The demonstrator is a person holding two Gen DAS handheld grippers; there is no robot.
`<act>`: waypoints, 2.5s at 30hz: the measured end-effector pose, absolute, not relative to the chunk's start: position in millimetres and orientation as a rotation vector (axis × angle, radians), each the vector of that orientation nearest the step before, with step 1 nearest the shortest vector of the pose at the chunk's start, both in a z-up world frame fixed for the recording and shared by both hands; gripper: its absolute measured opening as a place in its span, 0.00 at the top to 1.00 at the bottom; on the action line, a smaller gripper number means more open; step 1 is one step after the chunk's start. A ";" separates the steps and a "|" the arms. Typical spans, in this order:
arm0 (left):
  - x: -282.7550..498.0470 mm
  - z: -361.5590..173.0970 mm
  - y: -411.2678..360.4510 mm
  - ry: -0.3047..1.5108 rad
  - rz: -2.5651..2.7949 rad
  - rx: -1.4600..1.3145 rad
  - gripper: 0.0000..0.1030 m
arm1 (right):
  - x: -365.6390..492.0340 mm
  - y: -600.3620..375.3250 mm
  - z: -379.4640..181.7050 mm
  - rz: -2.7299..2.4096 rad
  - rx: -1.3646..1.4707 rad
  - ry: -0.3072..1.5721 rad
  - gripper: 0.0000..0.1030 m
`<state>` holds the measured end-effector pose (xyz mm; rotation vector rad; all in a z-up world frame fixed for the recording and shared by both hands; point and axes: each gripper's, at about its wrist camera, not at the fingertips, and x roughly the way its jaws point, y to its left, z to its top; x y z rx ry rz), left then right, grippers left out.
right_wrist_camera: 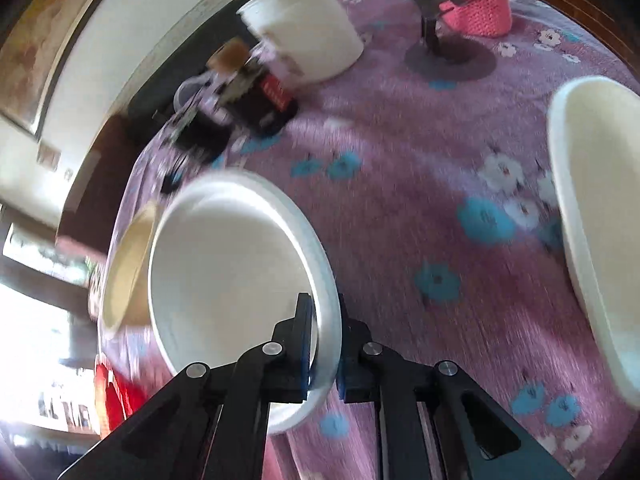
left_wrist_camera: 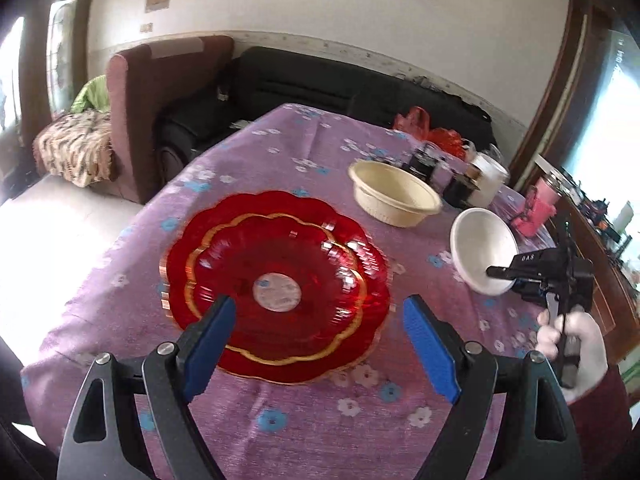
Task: Organize plates and bowls
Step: 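Move the right tool to a white bowl and grasp its rim, then carry the white bowl onto the stacked red plates and release it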
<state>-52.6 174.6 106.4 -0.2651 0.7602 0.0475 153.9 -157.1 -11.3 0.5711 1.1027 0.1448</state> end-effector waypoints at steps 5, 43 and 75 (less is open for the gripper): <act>-46.2 99.5 150.4 0.814 -0.046 -0.280 0.18 | 104.5 -155.5 -6.0 0.301 0.538 1.178 0.93; -11.0 103.0 147.1 0.890 0.004 -0.165 0.71 | 16.2 -19.4 68.5 0.561 0.170 0.958 0.80; -59.1 144.0 202.1 0.538 0.263 -0.111 0.17 | 40.8 52.1 53.2 0.526 0.123 0.848 0.62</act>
